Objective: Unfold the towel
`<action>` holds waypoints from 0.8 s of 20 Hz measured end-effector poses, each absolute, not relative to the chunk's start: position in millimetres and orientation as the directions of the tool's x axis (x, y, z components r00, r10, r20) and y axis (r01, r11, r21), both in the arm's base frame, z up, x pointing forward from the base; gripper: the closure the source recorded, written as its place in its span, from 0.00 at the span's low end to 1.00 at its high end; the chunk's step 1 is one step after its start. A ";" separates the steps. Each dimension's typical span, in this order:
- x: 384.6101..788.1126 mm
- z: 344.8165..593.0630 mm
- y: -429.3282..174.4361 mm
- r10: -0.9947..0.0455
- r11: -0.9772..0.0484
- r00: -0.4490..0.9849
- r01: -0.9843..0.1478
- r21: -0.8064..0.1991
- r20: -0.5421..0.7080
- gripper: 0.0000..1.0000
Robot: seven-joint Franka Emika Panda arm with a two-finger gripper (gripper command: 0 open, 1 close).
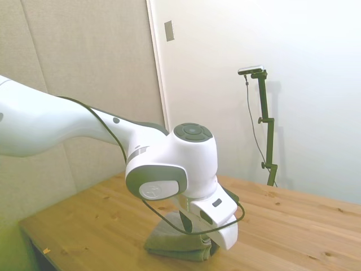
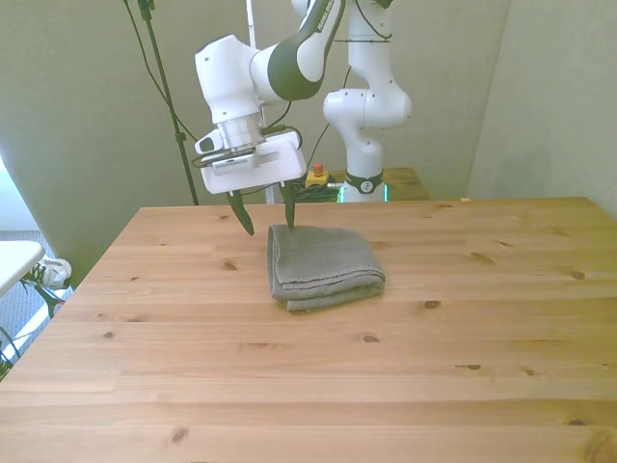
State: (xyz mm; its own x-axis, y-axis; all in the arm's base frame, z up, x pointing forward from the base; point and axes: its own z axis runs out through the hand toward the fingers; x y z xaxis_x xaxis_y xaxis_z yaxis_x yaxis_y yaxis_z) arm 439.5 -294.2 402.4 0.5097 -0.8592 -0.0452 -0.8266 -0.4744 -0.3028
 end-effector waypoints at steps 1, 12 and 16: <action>441.6 399.9 -295.1 -0.857 -0.476 0.513 -0.825 -0.304 -0.048 1.00; 452.5 388.5 -289.1 -0.821 -0.516 0.568 -0.782 -0.350 -0.058 1.00; 455.4 381.0 -284.9 -0.811 -0.524 0.581 -0.777 -0.350 -0.076 1.00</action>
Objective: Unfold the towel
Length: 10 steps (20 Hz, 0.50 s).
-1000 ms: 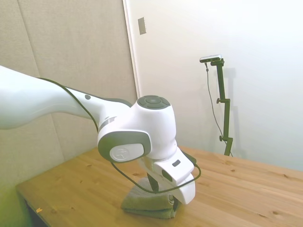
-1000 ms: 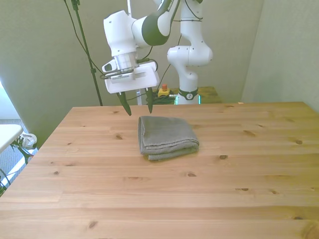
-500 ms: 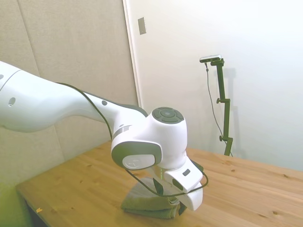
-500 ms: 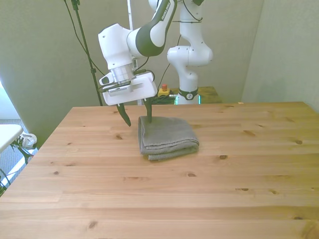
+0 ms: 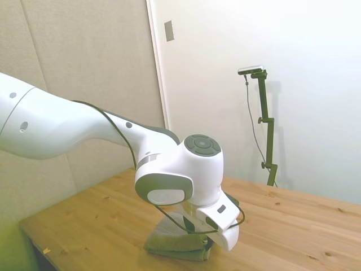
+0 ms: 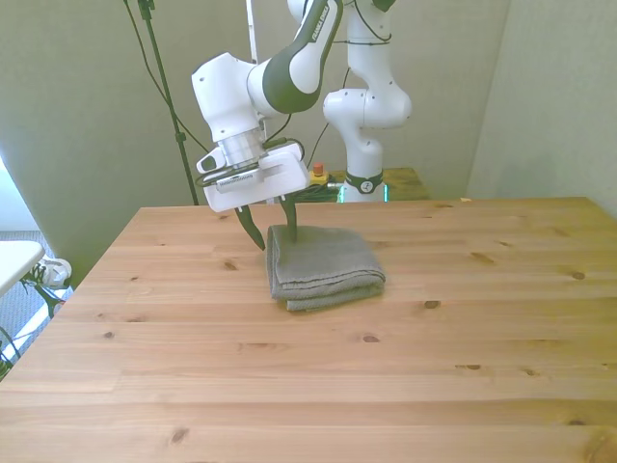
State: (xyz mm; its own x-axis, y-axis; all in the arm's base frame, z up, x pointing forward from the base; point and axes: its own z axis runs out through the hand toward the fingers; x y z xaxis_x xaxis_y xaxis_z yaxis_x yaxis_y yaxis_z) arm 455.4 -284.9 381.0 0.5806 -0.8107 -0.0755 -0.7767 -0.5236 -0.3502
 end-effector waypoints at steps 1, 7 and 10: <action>455.6 380.1 -284.2 -0.809 -0.525 0.583 -0.776 -0.350 -0.079 1.00; 455.8 379.3 -283.7 -0.806 -0.528 0.587 -0.774 -0.349 -0.083 1.00; 456.6 380.1 -284.1 -0.805 -0.528 0.587 -0.774 -0.349 -0.082 1.00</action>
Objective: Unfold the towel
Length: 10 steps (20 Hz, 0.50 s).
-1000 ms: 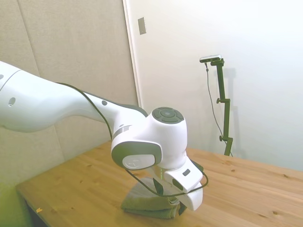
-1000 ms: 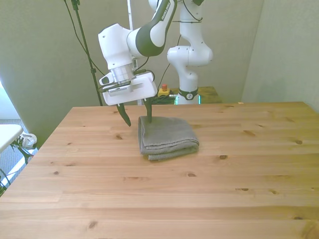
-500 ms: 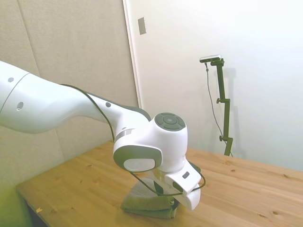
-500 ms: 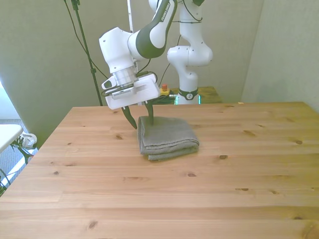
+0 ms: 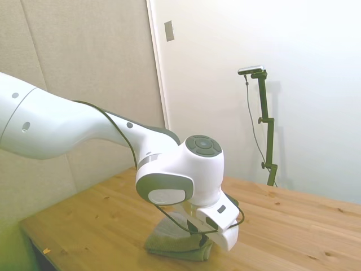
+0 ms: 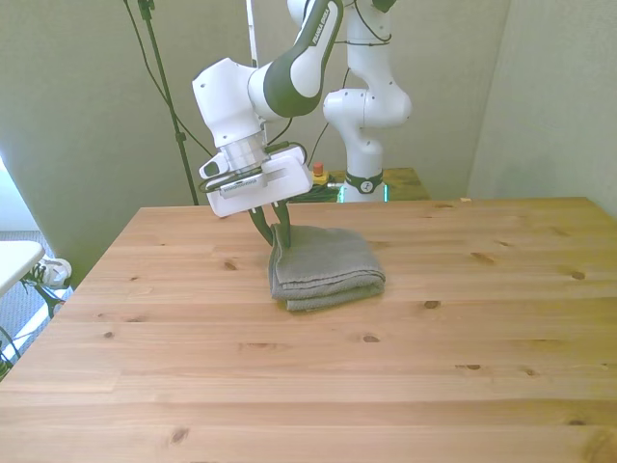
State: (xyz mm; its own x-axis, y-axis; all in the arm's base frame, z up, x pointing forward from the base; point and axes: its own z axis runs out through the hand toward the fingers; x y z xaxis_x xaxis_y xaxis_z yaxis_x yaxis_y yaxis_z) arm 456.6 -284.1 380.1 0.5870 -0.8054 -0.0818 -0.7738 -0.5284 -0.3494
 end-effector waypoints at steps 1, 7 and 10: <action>456.6 380.1 -284.0 -0.805 -0.528 0.587 -0.774 -0.349 -0.082 1.00; 460.0 383.0 -279.5 -0.795 -0.535 0.600 -0.764 -0.360 -0.092 1.00; 467.1 391.9 -268.0 -0.775 -0.556 0.626 -0.743 -0.373 -0.090 1.00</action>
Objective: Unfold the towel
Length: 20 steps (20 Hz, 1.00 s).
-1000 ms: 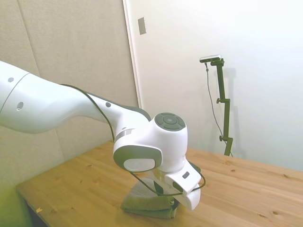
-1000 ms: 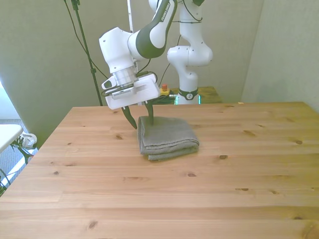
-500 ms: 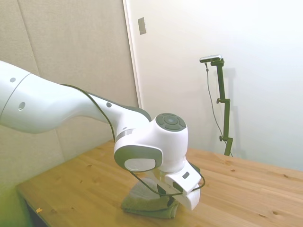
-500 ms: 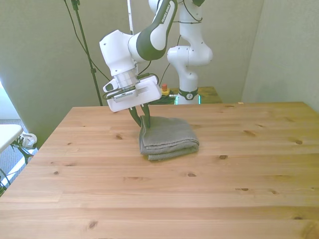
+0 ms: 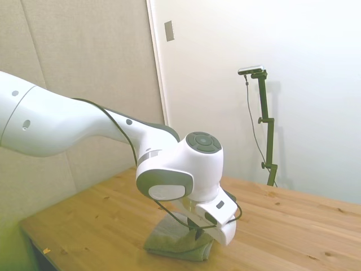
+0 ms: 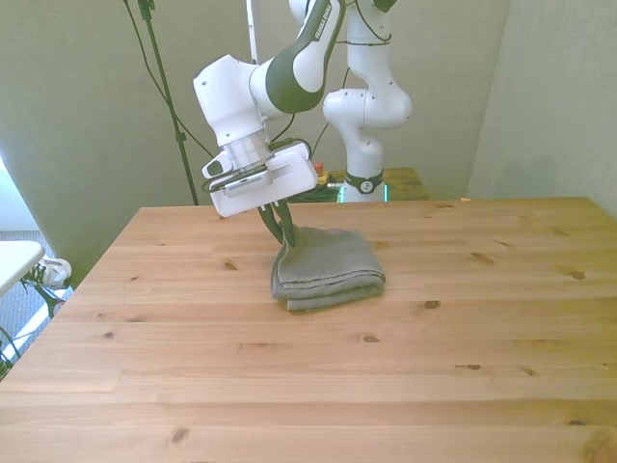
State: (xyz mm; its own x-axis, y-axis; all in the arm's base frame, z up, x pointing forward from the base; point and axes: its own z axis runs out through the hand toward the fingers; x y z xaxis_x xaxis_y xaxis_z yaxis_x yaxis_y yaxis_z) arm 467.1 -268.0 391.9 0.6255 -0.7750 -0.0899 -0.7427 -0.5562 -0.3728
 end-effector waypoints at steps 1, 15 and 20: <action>471.3 397.1 -260.1 -0.764 -0.570 0.640 -0.729 -0.378 -0.082 1.00; 506.5 438.9 -73.5 -0.428 -0.855 0.904 -0.399 -0.332 0.016 1.00; 506.6 435.5 -17.1 -0.294 -0.908 0.956 -0.272 -0.318 0.023 1.00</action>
State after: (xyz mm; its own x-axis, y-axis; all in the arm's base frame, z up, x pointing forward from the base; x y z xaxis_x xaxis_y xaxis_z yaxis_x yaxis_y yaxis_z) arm 506.6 -17.1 435.5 0.9556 -0.2939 0.0226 -0.2718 -0.9083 -0.3180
